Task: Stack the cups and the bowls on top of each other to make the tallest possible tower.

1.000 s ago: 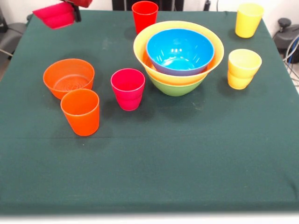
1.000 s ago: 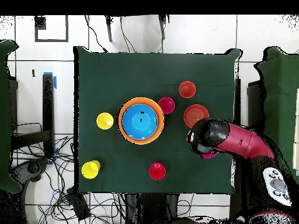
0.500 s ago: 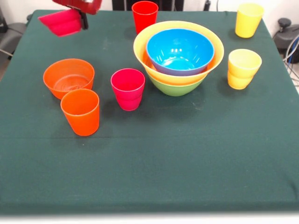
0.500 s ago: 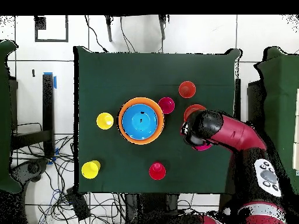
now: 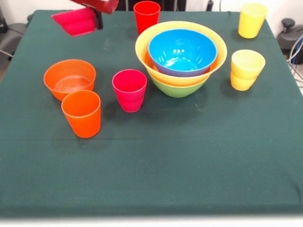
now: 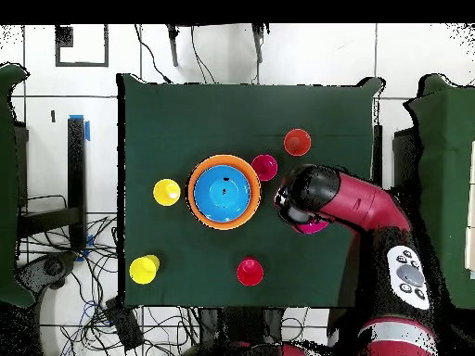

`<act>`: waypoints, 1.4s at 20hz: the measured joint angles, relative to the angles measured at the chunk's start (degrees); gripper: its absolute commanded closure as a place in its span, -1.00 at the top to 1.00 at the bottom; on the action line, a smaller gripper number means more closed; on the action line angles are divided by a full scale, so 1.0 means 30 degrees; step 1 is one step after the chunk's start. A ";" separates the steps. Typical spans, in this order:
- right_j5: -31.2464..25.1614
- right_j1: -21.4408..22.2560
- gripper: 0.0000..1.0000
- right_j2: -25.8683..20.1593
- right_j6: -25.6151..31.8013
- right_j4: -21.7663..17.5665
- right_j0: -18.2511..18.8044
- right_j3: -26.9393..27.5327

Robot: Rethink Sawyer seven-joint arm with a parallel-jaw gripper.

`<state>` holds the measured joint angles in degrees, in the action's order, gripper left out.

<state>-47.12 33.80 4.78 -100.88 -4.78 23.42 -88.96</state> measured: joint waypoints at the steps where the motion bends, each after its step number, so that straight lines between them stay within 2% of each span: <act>1: -0.0174 0.0161 -1.00 0.0036 -0.0043 0.0063 -0.0085 0.0003; 10: -0.1137 0.0926 -1.00 0.0445 -0.0067 0.0779 -0.0298 0.0375; 19: -0.1149 0.0334 -1.00 0.0690 -0.0200 0.1605 -0.1084 0.1408; 28: -0.1153 -0.0139 -1.00 0.0871 -0.1401 0.2297 -0.2134 0.1935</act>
<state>-50.58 33.38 7.40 -105.08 2.11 17.02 -83.15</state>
